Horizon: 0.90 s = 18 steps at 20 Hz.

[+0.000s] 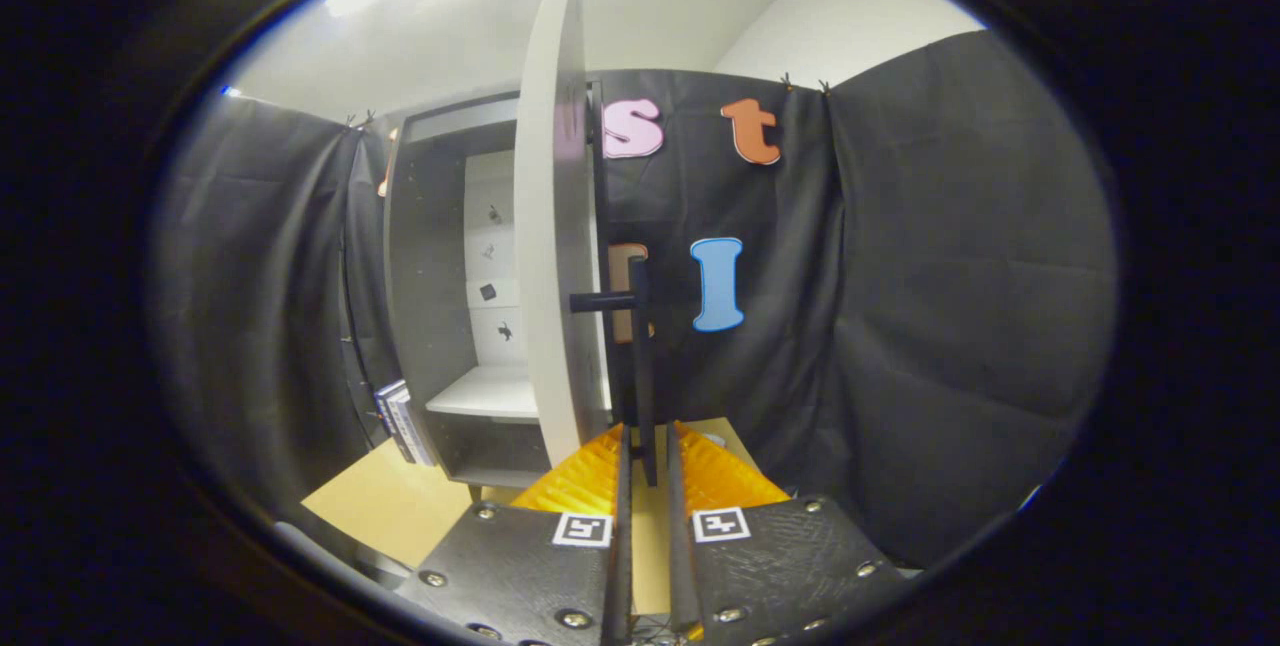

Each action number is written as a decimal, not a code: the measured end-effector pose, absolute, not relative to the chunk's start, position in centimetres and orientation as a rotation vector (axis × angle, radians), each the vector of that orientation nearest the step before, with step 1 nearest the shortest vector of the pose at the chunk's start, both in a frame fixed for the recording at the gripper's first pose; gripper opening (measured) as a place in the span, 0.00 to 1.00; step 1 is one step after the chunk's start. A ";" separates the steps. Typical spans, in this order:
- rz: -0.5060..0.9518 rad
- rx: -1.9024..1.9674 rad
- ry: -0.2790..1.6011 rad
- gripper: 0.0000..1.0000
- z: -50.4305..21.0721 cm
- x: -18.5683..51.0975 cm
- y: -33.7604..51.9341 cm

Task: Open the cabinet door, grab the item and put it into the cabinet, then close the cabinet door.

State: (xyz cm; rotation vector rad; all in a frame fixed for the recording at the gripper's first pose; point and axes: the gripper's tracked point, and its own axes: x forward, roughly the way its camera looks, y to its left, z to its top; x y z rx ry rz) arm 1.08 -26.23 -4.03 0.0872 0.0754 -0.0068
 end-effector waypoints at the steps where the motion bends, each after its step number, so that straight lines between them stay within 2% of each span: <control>1: -0.006 0.093 0.073 0.15 -3.8 0.5 -25.8; 8: -0.009 0.097 0.029 0.15 -2.6 -3.3 -21.9; 13: 0.047 0.095 0.056 0.18 -4.7 -3.3 -16.2; 16: 0.096 0.135 0.096 0.42 -7.0 -2.2 -11.8; 17: 0.113 0.144 0.109 0.43 -7.8 -1.8 -10.3; 18: 0.132 0.144 0.116 0.51 -8.7 -1.3 -8.8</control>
